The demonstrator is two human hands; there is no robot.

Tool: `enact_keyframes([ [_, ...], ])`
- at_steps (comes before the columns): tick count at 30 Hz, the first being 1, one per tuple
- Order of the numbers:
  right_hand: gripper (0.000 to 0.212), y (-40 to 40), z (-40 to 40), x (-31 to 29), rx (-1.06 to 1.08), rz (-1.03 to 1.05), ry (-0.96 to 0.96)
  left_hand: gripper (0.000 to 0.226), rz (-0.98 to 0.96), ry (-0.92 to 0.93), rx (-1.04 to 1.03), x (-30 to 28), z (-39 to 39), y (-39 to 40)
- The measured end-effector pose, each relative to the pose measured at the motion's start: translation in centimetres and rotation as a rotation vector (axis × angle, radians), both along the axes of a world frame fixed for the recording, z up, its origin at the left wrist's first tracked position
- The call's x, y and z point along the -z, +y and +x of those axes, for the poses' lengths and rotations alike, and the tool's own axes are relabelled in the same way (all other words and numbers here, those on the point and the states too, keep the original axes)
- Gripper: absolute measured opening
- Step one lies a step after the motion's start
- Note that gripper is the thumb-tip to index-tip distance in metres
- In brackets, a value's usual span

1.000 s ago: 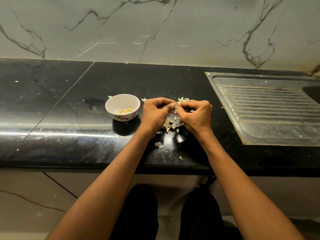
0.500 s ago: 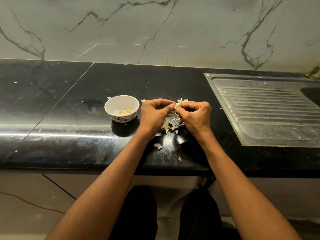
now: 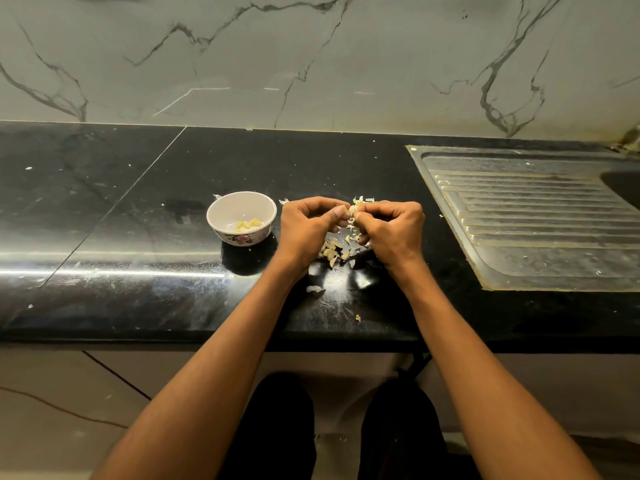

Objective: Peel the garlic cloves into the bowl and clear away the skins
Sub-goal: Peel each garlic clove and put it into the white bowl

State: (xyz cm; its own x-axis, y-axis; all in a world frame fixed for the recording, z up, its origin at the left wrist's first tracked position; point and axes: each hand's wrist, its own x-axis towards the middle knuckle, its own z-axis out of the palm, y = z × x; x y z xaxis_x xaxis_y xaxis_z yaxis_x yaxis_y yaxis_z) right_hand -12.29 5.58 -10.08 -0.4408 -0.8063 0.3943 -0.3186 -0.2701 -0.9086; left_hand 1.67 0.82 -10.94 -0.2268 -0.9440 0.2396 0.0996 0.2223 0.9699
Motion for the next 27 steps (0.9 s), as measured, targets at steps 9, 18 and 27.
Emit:
enact_keyframes([
  [9,0.019,-0.02,-0.43,0.12,0.165,-0.014,0.216,0.015,0.018,0.007,0.013,0.04,-0.11,-0.24],
  [18,0.011,-0.3,-0.94,0.61,0.235,0.016,0.415,0.013,0.007,-0.015,0.004,0.18,-0.09,-0.28],
  [27,0.01,-0.33,-0.34,0.65,0.122,-0.158,0.434,0.013,0.013,0.034,-0.023,0.09,-0.02,-0.09],
])
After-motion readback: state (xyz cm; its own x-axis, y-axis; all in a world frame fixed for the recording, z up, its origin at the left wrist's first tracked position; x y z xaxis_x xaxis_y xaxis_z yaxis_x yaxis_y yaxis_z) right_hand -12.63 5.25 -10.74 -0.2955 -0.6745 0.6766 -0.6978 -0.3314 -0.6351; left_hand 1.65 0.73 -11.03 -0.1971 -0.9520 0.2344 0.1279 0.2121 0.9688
